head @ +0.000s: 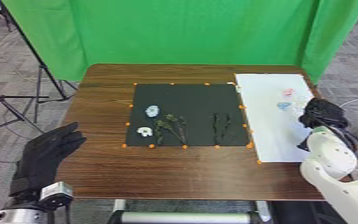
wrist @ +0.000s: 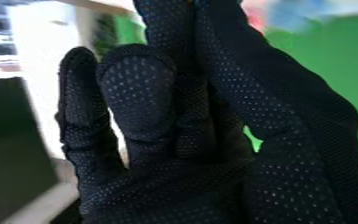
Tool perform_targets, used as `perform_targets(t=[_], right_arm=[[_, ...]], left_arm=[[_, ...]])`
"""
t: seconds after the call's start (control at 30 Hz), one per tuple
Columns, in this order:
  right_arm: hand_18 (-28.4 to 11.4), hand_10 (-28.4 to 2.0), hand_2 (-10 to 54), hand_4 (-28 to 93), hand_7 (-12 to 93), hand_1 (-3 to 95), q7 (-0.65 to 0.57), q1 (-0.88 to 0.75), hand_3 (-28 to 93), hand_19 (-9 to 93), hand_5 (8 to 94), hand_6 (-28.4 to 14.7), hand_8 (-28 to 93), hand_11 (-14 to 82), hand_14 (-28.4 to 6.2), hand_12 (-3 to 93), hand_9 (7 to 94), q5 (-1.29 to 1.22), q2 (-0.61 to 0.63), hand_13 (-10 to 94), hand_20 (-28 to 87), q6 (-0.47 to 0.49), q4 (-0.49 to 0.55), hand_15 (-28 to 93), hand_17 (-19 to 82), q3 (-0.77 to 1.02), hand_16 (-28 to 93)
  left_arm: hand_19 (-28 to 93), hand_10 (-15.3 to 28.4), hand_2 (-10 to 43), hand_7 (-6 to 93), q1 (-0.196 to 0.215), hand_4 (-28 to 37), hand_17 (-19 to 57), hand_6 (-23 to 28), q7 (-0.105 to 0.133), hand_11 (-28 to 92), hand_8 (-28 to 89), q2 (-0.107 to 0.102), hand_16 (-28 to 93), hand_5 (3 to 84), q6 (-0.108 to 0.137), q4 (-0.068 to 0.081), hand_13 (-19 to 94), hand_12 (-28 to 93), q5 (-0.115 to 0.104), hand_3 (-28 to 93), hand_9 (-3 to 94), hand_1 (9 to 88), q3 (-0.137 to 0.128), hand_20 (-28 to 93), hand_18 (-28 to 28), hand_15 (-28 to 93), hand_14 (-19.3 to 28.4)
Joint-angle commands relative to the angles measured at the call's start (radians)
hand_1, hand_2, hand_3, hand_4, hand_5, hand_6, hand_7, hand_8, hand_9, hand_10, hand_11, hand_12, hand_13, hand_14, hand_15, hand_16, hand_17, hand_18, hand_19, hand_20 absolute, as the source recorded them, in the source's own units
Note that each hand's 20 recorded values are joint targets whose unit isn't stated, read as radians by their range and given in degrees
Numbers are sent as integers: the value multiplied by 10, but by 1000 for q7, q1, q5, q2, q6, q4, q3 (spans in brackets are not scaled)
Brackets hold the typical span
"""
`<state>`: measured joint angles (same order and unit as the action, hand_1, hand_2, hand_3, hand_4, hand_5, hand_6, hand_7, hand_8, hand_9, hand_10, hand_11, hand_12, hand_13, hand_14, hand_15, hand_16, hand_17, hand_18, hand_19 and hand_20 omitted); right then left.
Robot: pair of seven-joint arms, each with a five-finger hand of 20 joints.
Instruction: Arrange flowers
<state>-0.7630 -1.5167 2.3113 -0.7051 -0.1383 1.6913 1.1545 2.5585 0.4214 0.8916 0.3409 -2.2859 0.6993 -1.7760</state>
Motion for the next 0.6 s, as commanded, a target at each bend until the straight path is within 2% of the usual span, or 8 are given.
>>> perform_targets(t=[0.03, 0.2, 0.37, 0.47, 0.6], right_arm=[[-201, -56, -95, -283, 288, 577, 100, 162, 770, 861, 802, 5, 37, 116, -26, 374, 916, -9, 9, 784, 139, -57, 138, 644, 328, -117, 288], [-201, -57, -95, -283, 283, 577, 173, 298, 771, 862, 804, 3, 42, 116, -26, 377, 916, -42, -45, 783, 138, -60, 171, 647, 326, -284, 289], [-197, -58, -95, -283, 283, 576, 250, 423, 772, 862, 803, 4, 44, 117, -25, 380, 915, -43, -169, 780, 137, -20, 136, 650, 323, -442, 291], [-195, -57, -95, -283, 284, 576, 267, 473, 773, 860, 801, 4, 44, 118, -23, 381, 913, -1, -248, 777, 136, -29, 97, 652, 319, -525, 294], [-192, -58, -95, -283, 287, 573, 294, 463, 775, 858, 798, 6, 41, 119, -20, 383, 912, 35, -372, 773, 136, 14, 40, 654, 316, -548, 296]], left_arm=[[558, 228, 43, 155, 30, -139, -96, 146, 9, 395, -84, -11, -119, 478, 16, -11, 282, 114, -8, 822, 409, 276, -19, 159, 218, 610, 282], [558, 228, 44, 154, 29, -139, -96, 147, 1, 394, -84, -14, -119, 477, 12, -12, 282, 114, -5, 822, 410, 275, -26, 159, 218, 609, 282], [557, 228, 43, 155, 22, -139, -96, 146, -9, 394, -85, -14, -119, 477, 9, -12, 283, 114, 1, 823, 410, 276, -30, 159, 218, 610, 282], [557, 228, 44, 155, 14, -139, -96, 146, -12, 394, -85, -11, -119, 477, 6, -9, 283, 114, 3, 822, 410, 276, -26, 158, 218, 610, 282], [558, 228, 45, 155, 12, -138, -96, 147, -23, 393, -85, -5, -119, 478, -2, -7, 283, 114, 5, 821, 410, 275, -29, 158, 218, 610, 283]])
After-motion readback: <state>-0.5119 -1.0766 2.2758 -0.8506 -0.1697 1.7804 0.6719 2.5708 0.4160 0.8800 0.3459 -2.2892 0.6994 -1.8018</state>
